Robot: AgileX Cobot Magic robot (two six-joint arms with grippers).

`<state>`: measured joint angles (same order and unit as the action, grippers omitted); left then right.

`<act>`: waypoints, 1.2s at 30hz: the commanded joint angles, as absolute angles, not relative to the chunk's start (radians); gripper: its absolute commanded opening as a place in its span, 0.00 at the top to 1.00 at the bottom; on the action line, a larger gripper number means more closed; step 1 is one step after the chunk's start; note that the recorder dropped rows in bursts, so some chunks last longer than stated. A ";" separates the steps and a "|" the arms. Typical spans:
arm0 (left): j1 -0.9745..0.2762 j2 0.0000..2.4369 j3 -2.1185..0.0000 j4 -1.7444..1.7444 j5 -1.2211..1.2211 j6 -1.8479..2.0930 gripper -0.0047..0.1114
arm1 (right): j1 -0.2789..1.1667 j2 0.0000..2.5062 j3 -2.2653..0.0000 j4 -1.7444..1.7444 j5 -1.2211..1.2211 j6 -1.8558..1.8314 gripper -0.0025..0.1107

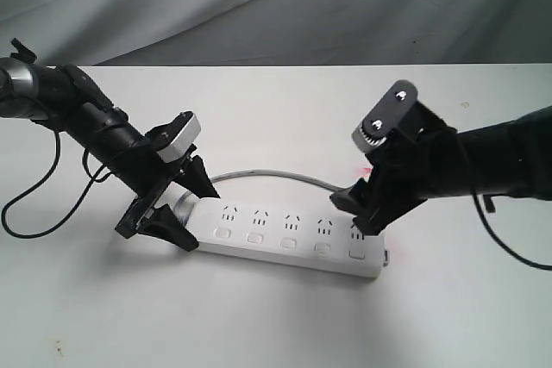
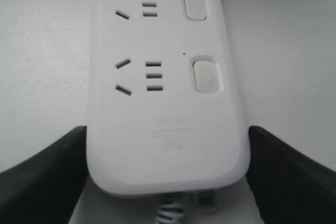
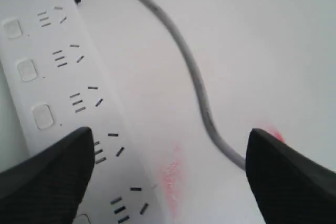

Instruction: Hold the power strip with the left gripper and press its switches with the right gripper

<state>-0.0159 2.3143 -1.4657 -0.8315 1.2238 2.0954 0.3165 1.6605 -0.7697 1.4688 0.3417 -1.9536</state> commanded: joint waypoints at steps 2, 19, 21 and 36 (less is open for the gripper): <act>-0.015 2.308 -1.471 -0.826 1.221 2.094 0.57 | 0.229 1.625 -0.743 1.369 0.479 -1.938 0.34; -0.015 2.308 -1.471 -0.826 1.221 2.094 0.57 | 0.229 1.816 -0.723 1.481 0.489 -2.142 0.34; -0.015 2.308 -1.471 -0.826 1.221 2.094 0.57 | 0.229 1.816 -0.723 1.494 0.501 -2.142 0.34; -0.015 2.308 -1.471 -0.826 1.221 2.094 0.57 | 0.229 1.819 -0.742 1.505 0.433 -2.142 0.34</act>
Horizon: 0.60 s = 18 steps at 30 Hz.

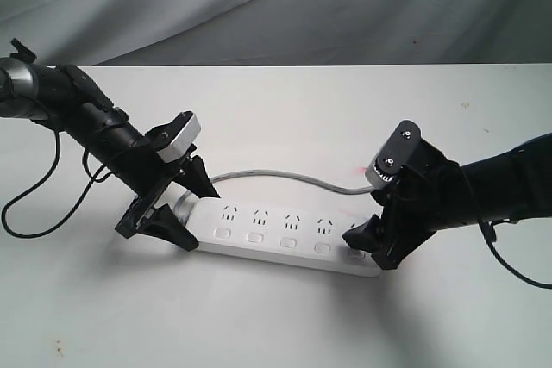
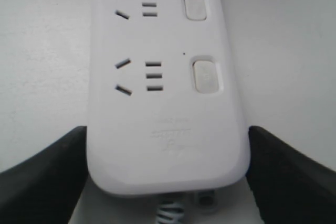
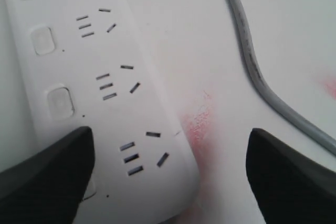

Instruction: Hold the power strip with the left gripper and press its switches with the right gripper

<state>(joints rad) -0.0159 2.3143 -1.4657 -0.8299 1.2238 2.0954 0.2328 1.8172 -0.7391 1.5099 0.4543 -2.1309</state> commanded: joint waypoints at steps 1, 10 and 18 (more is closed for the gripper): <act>-0.015 2.308 -1.471 -0.826 1.221 2.094 0.57 | 0.229 1.819 -0.742 1.505 0.433 -2.142 0.34; -0.015 2.308 -1.471 -0.826 1.221 2.094 0.57 | 0.229 1.819 -0.742 1.423 0.465 -2.061 0.34; -0.015 2.308 -1.471 -0.826 1.221 2.094 0.57 | 0.229 1.819 -0.742 1.432 0.464 -2.056 0.34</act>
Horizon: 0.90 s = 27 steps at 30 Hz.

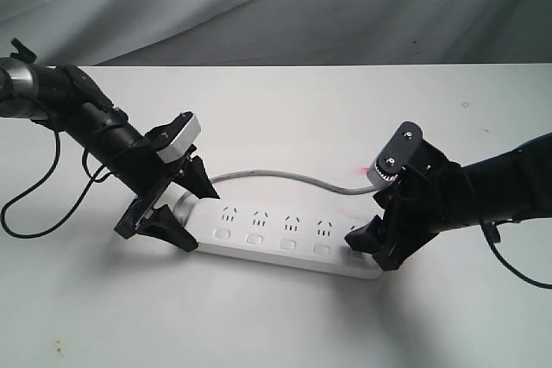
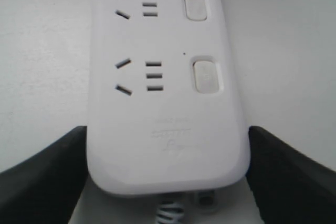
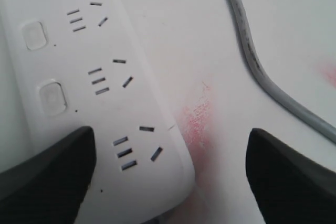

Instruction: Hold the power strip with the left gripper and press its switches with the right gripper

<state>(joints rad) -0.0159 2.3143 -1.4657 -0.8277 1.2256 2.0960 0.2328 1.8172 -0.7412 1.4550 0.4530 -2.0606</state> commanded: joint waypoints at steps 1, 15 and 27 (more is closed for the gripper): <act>-0.015 2.308 -1.471 -0.826 1.221 2.094 0.57 | 0.229 1.819 -0.742 1.435 0.464 -2.057 0.34; -0.015 2.308 -1.471 -0.826 1.221 2.094 0.57 | 0.229 1.774 -0.746 1.468 0.457 -2.063 0.34; -0.015 2.308 -1.471 -0.826 1.221 2.094 0.57 | 0.229 1.792 -0.736 1.457 0.457 -2.054 0.34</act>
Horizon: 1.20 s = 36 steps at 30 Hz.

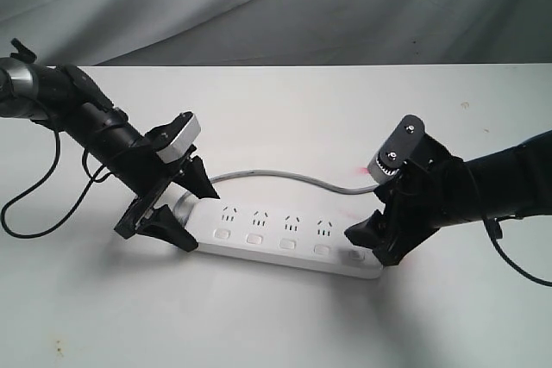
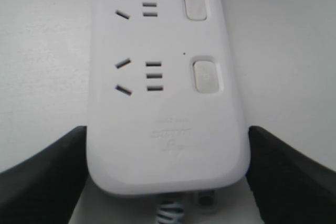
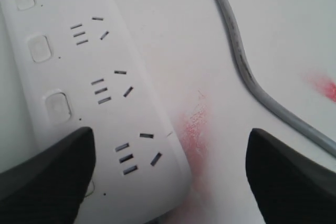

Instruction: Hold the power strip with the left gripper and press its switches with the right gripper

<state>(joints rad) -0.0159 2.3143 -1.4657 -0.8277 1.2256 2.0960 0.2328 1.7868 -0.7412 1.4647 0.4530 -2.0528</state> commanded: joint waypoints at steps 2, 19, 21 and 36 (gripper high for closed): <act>-0.015 2.308 -1.471 -0.826 1.221 2.094 0.57 | 0.229 1.797 -0.734 1.451 0.457 -2.050 0.34; -0.015 2.308 -1.471 -0.830 1.221 2.094 0.57 | 0.229 1.875 -0.718 1.364 0.381 -1.975 0.34; -0.015 2.308 -1.471 -0.830 1.221 2.094 0.57 | 0.229 1.875 -0.718 1.364 0.371 -1.975 0.34; -0.015 2.308 -1.471 -0.830 1.221 2.094 0.57 | 0.229 1.875 -0.649 1.351 0.269 -1.961 0.34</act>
